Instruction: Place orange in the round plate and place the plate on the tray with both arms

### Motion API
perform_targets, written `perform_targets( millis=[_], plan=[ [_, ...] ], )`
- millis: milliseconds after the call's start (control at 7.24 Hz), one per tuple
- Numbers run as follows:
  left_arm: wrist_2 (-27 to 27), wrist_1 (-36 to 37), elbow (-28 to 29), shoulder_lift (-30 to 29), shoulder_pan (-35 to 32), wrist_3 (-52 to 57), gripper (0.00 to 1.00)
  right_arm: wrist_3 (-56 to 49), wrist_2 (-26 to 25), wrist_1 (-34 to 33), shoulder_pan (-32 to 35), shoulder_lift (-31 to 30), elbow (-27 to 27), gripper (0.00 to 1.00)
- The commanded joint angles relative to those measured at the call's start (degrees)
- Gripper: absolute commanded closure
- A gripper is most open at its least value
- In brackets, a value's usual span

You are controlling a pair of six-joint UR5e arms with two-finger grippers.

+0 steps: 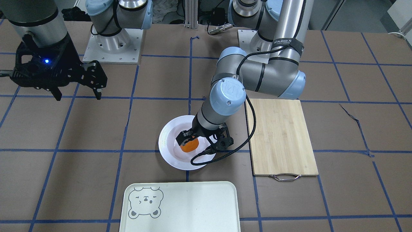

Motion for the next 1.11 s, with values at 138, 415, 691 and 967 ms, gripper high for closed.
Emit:
perform_targets(
  millis=[138,415,691,967],
  plan=[
    [16.19,-15.7,7.97,3.5,6.68,16.41,0.0,0.0,0.0,-0.05,0.0,0.09,0.0,0.0],
    [17.12,-25.16,12.31,5.96,14.16,17.25,0.0,0.0,0.09,-0.14,-0.17,0.18,0.0,0.0],
    [17.37,-25.38,12.94,6.23,19.54,17.33,0.0,1.57,6.62,-0.93,-0.7,2.27,-0.7,0.0],
    [18.36,-25.03,12.68,7.63,19.82,20.47,0.0,8.05,11.33,-0.93,-0.27,6.05,-0.26,0.0]
  ],
)
